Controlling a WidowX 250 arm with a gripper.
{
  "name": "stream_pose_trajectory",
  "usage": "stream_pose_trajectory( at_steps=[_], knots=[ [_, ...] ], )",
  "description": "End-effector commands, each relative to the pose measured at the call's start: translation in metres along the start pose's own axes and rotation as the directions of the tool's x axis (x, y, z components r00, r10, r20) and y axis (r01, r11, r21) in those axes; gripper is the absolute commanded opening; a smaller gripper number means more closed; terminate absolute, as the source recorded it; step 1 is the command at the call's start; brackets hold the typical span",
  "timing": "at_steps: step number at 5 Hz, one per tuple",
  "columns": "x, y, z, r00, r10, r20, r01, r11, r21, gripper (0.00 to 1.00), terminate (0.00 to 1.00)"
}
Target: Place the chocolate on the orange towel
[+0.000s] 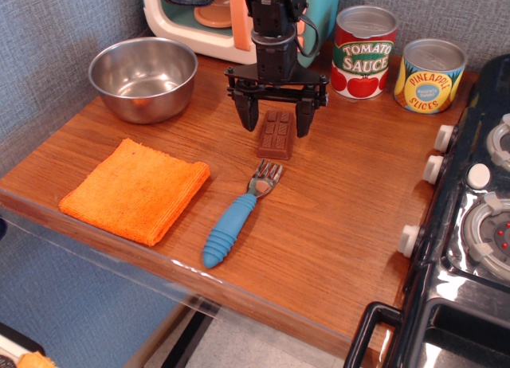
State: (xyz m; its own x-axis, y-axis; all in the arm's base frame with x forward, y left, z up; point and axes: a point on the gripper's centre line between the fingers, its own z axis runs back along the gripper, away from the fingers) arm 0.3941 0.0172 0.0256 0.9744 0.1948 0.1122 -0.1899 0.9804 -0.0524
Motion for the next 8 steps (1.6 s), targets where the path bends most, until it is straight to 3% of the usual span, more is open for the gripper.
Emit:
stream_pose_trajectory(
  at_steps=[1, 2, 4, 5, 6, 7, 8],
  knots=[
    [0.008, 0.010, -0.005, 1.000, 0.012, -0.009, -0.011, 0.999, 0.040, 1.00, 0.00],
    [0.007, 0.008, -0.009, 1.000, -0.006, -0.005, 0.006, 0.999, 0.045, 0.00, 0.00],
    [0.015, 0.002, 0.014, 0.999, -0.037, 0.040, 0.036, 0.999, 0.036, 0.00, 0.00],
    [0.014, -0.021, 0.064, 0.979, -0.130, 0.157, 0.131, 0.991, 0.005, 0.00, 0.00],
    [-0.021, -0.042, 0.084, 0.957, -0.238, 0.167, 0.246, 0.969, -0.028, 0.00, 0.00],
    [-0.067, -0.054, 0.064, 0.921, -0.381, 0.086, 0.381, 0.925, 0.015, 0.00, 0.00],
    [-0.095, -0.045, 0.049, 0.916, -0.400, 0.020, 0.400, 0.916, 0.030, 0.00, 0.00]
  ],
)
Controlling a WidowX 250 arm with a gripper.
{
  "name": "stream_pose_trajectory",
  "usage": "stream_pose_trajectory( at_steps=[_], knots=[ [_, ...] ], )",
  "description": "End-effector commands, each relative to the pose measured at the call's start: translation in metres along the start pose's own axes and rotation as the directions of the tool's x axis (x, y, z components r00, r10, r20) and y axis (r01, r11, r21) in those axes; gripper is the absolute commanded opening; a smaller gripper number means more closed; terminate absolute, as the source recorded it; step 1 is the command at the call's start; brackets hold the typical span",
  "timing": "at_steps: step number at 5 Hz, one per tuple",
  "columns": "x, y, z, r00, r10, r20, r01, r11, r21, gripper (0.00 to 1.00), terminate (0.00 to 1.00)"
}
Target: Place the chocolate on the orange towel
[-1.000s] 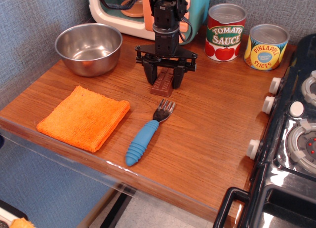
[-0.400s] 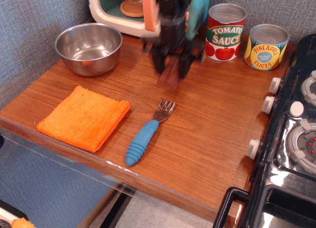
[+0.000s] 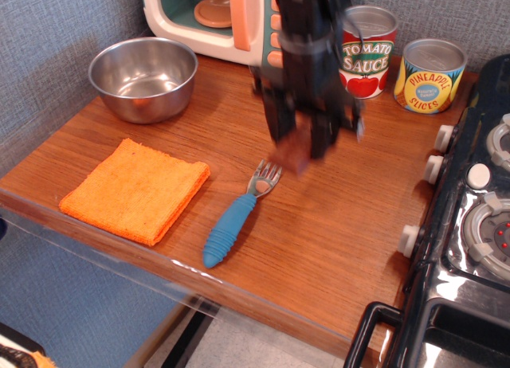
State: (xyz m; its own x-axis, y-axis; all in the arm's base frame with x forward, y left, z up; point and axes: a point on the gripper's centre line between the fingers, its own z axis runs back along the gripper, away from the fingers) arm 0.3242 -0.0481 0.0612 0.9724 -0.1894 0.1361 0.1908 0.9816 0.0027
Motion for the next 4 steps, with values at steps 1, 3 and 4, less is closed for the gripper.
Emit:
stream_pose_trajectory(
  at_steps=[1, 3, 4],
  knots=[
    [-0.042, -0.002, -0.003, 0.999, -0.038, -0.032, 0.039, 0.999, 0.005, 0.00, 0.00],
    [-0.038, -0.015, -0.015, 0.998, -0.029, -0.061, 0.028, 0.999, -0.018, 0.00, 0.00],
    [-0.035, -0.025, -0.016, 0.998, -0.040, -0.051, 0.039, 0.999, -0.012, 0.00, 0.00]
  ],
)
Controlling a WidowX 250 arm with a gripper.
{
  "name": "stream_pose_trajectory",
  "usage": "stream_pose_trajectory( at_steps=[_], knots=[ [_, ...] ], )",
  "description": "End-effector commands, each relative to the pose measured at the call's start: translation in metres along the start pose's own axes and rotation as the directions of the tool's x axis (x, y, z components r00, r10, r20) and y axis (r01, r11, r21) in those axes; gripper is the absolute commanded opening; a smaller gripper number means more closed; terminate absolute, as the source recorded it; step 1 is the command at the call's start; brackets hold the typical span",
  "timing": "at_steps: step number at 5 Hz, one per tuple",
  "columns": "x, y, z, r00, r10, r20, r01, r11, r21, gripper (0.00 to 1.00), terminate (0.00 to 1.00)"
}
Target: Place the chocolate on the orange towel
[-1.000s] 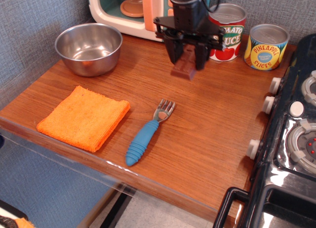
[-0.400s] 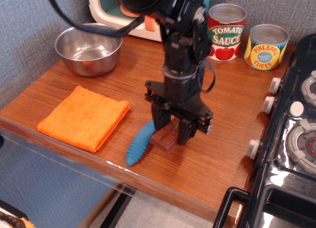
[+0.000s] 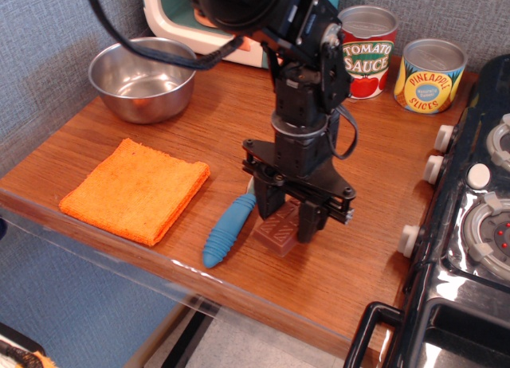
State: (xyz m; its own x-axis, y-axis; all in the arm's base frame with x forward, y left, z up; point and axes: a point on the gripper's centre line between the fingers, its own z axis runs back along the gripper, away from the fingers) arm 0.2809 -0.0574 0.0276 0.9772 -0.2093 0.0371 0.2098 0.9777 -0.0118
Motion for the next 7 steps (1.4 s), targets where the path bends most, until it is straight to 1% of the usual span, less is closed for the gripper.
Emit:
stream_pose_trajectory(
  at_steps=[1, 2, 3, 4, 5, 6, 7],
  knots=[
    [0.009, 0.026, 0.035, 0.991, 0.077, 0.112, -0.079, 0.997, 0.019, 0.00, 0.00],
    [-0.002, 0.072, 0.050, 0.985, 0.127, 0.121, -0.133, 0.990, 0.045, 0.00, 0.00],
    [-0.020, 0.115, 0.048, 0.988, 0.129, 0.089, -0.135, 0.988, 0.072, 0.00, 0.00],
    [-0.036, 0.141, 0.043, 0.991, 0.128, 0.042, -0.131, 0.988, 0.085, 0.00, 0.00],
    [-0.046, 0.152, 0.041, 0.992, 0.123, 0.026, -0.125, 0.988, 0.095, 0.00, 0.00],
    [-0.050, 0.159, 0.036, 0.989, 0.151, 0.000, -0.150, 0.983, 0.109, 0.00, 0.00],
    [-0.050, 0.159, 0.035, 0.987, 0.158, -0.016, -0.155, 0.980, 0.122, 1.00, 0.00]
  ],
)
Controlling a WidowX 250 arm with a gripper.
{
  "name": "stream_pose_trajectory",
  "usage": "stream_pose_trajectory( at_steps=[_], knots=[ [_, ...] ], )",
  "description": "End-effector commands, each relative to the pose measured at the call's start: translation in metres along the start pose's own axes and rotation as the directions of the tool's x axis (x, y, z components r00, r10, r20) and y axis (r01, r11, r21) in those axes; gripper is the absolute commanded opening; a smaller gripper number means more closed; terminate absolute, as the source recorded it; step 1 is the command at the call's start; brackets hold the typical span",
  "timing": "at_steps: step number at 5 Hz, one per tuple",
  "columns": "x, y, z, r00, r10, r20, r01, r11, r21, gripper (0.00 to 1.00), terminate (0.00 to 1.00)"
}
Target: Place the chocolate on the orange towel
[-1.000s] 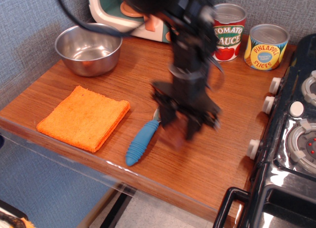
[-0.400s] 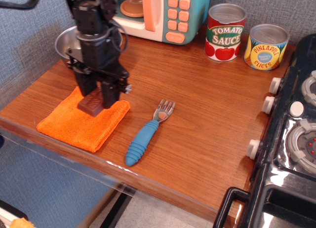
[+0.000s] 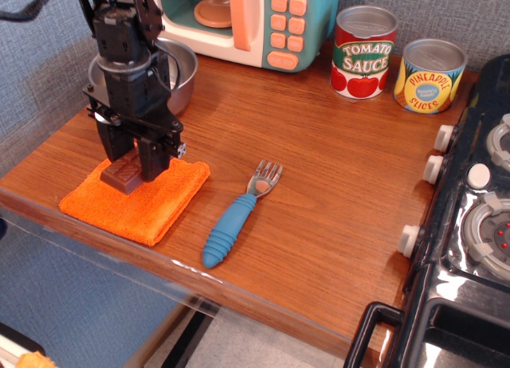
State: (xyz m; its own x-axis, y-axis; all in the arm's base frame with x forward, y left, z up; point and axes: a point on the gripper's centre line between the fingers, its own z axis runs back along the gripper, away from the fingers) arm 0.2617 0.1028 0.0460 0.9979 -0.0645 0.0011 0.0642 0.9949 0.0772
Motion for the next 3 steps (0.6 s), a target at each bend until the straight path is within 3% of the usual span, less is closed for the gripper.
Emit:
stream_pose_trajectory(
  at_steps=[1, 3],
  knots=[
    [0.001, 0.005, 0.018, 1.000, 0.008, 0.022, -0.009, 0.999, 0.033, 1.00, 0.00],
    [-0.001, 0.003, 0.041, 0.997, -0.018, 0.069, 0.016, 1.000, 0.024, 1.00, 0.00]
  ],
)
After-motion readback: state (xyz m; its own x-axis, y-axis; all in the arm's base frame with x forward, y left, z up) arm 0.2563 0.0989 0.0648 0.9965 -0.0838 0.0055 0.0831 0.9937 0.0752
